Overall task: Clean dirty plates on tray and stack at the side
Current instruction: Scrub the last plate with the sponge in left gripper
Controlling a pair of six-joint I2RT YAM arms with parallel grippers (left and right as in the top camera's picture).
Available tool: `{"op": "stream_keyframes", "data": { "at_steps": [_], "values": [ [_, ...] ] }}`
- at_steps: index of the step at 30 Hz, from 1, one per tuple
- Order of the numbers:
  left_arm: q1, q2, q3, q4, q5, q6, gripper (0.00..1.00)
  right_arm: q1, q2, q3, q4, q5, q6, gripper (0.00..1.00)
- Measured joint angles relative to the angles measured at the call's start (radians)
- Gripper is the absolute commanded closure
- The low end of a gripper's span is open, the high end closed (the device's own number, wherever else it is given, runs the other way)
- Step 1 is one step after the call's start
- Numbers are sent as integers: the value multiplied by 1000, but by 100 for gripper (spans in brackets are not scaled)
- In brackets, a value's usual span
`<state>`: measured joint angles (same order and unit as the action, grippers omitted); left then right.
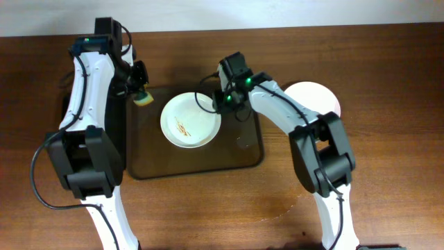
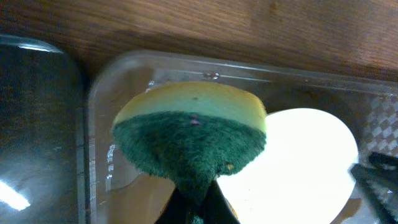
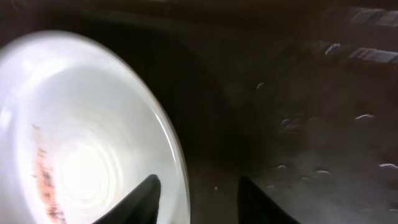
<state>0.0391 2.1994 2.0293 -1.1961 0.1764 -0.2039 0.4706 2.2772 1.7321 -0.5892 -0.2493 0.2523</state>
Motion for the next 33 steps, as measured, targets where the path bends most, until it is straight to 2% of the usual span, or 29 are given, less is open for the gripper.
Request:
{"op": "stream_keyframes", "data": {
  "at_steps": [1, 4, 10, 15, 20, 22, 23, 25, 29, 31, 33],
  "values": [
    [-1, 0, -22, 13, 13, -3, 99, 7, 13, 0, 0, -5, -3, 71],
    [-21, 0, -81, 51, 38, -4, 99, 30, 16, 0, -3, -15, -19, 96],
    [-103, 0, -171, 174, 54, -1, 99, 35, 16, -2, -37, -27, 150, 96],
    [-150, 0, -316, 290, 28, 21, 99, 13, 16, -3, -51, -39, 290, 96],
    [-177, -39, -468, 435, -11, 25, 99, -12, 16, -6, -49, -46, 327, 96],
    [-184, -51, -490, 447, -11, 27, 99, -12, 16, -8, -47, -48, 329, 96],
    [-186, -53, -493, 438, 13, 48, 99, -12, 16, -9, -44, -48, 331, 96],
    [-198, -53, -504, 369, 148, 168, 99, -12, 16, -12, -40, -48, 335, 96],
    [-227, -53, -523, 381, 229, 270, 99, -12, 16, -12, -39, -48, 338, 96],
    [-218, -53, -532, 473, 234, 246, 99, -20, 16, -12, -30, -50, 346, 96],
    [-200, -52, -536, 540, 201, 144, 99, -35, 16, -18, -25, -89, 358, 96]
  ]
}}
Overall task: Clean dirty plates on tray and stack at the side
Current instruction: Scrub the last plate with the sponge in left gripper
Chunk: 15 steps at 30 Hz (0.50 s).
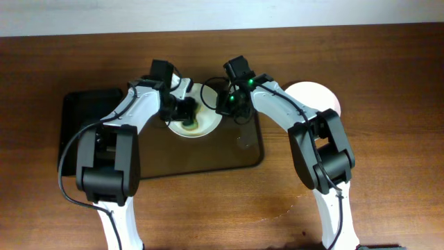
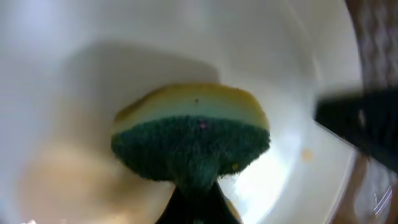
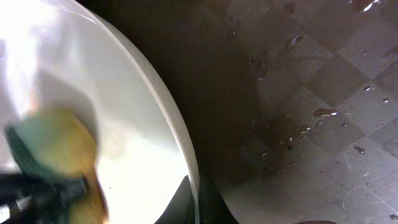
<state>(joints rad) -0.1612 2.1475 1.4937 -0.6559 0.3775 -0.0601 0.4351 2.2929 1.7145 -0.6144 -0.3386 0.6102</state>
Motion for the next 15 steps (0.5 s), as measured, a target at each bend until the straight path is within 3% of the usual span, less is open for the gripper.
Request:
{"op": "stream_keyframes", "data": {
  "at_steps": [5, 8, 11, 15],
  "values": [
    [69, 0, 2, 62, -109, -137, 99, -27, -1, -43, 51, -101, 2, 96],
    [72, -1, 20, -57, -91, -51, 99, -28, -2, -50, 55, -121, -11, 96],
    [75, 2, 12, -107, 64, 109, 99, -28, -3, -51, 55, -122, -18, 96],
    [58, 22, -10, 22, 204, 192, 99, -28, -3, -52, 55, -120, -14, 96]
  ]
}}
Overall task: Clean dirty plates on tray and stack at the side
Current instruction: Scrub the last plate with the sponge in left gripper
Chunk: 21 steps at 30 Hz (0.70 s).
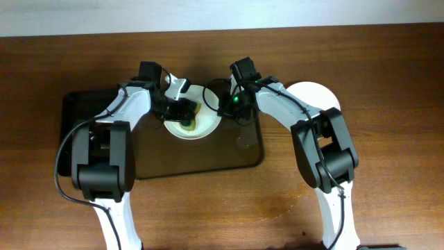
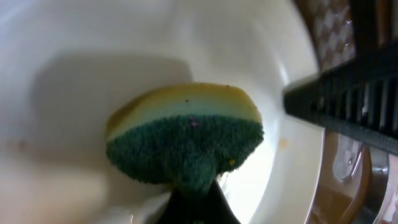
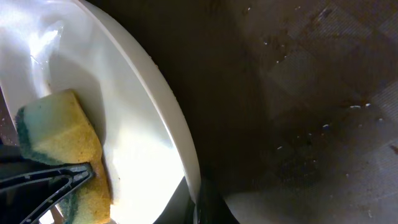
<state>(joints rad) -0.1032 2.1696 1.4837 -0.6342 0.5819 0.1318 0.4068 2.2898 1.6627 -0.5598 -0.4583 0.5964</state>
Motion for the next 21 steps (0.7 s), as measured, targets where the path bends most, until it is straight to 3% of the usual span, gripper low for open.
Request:
{"op": "stream_keyframes", "data": {
  "at_steps": [2, 6, 11, 14, 16, 18, 21],
  "values": [
    [-4, 0, -5, 104, -44, -34, 100, 0, 0, 0, 0, 0, 5, 96],
    [-17, 0, -5, 214, -266, -119, 100, -1, 0, -1, 1, 0, 6, 96],
    [-42, -18, 31, 28, -419, -140, 99, 0, 0, -1, 2, 0, 0, 96],
    [-35, -27, 45, -154, -348, -72, 99, 1, 0, -1, -4, -8, -19, 96],
    [-21, -26, 31, -260, -187, 37, 99, 1, -1, -2, -3, -8, -25, 96],
    [-22, -17, 15, -259, -79, 89, 99, 1, -2, -4, 0, -7, -25, 96],
    [-23, -7, 2, -127, -20, 83, 99, -1, -2, -4, 5, 4, -12, 96]
  ]
}}
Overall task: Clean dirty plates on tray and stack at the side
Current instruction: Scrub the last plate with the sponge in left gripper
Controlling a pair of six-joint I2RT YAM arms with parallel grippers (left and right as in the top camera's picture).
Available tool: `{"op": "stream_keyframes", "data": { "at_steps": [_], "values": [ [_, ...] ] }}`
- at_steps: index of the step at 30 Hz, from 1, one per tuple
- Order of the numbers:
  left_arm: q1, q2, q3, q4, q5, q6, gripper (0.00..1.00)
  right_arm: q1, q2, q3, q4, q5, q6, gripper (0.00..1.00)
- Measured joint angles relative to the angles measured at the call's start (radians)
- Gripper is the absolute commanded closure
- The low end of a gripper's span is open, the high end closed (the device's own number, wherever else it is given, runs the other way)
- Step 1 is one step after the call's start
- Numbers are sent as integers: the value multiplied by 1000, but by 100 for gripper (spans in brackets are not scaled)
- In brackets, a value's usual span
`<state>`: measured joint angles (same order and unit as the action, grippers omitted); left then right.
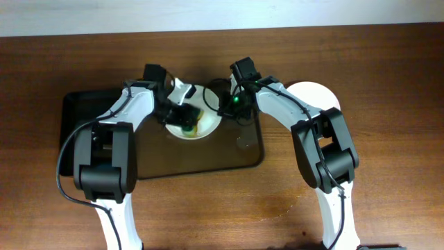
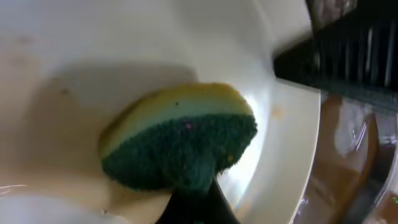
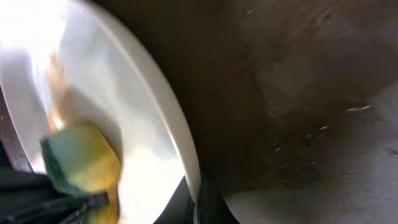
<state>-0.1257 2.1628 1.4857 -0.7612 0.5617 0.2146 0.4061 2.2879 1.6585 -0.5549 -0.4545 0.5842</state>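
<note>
A white dirty plate [image 1: 203,121] lies at the back of the dark tray [image 1: 208,156]. My left gripper [image 1: 182,113] is shut on a yellow and green sponge [image 2: 180,140], which presses into the plate's smeared inside [image 2: 56,112]. My right gripper [image 1: 223,103] is shut on the plate's right rim [image 3: 180,143]. The sponge [image 3: 81,162] shows at the lower left of the right wrist view, blurred. A second white plate [image 1: 316,97] rests on the table to the right of the tray.
A black mat [image 1: 80,132] lies left of the tray. The brown wooden table [image 1: 388,153] spreads around both. The tray floor [image 3: 311,93] is wet with droplets.
The sponge has shifted slightly across the plate's inside, towards the near right. The right gripper holds the rim as before.
At first my left gripper held the sponge over the tray's back left corner, and the right gripper stood open at the plate's rim. Then the right was shut on the rim and the sponge was inside the plate. Since then the sponge's place in the plate has changed.
</note>
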Motion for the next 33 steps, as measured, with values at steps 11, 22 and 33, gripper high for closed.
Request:
{"op": "stream_keyframes", "data": {
  "at_steps": [11, 22, 33],
  "values": [
    [-31, -13, 29, 165, -504, -295, 99, -2, 0, 0, 3, -3, 14, 96],
    [-1, 12, -1, -1, 95, -23, 99, 3, 0, 0, -11, -10, -9, 96],
    [116, 36, 341, -103, -186, -252, 99, 1, -4, 0, -47, -13, -7, 96]
  ]
}}
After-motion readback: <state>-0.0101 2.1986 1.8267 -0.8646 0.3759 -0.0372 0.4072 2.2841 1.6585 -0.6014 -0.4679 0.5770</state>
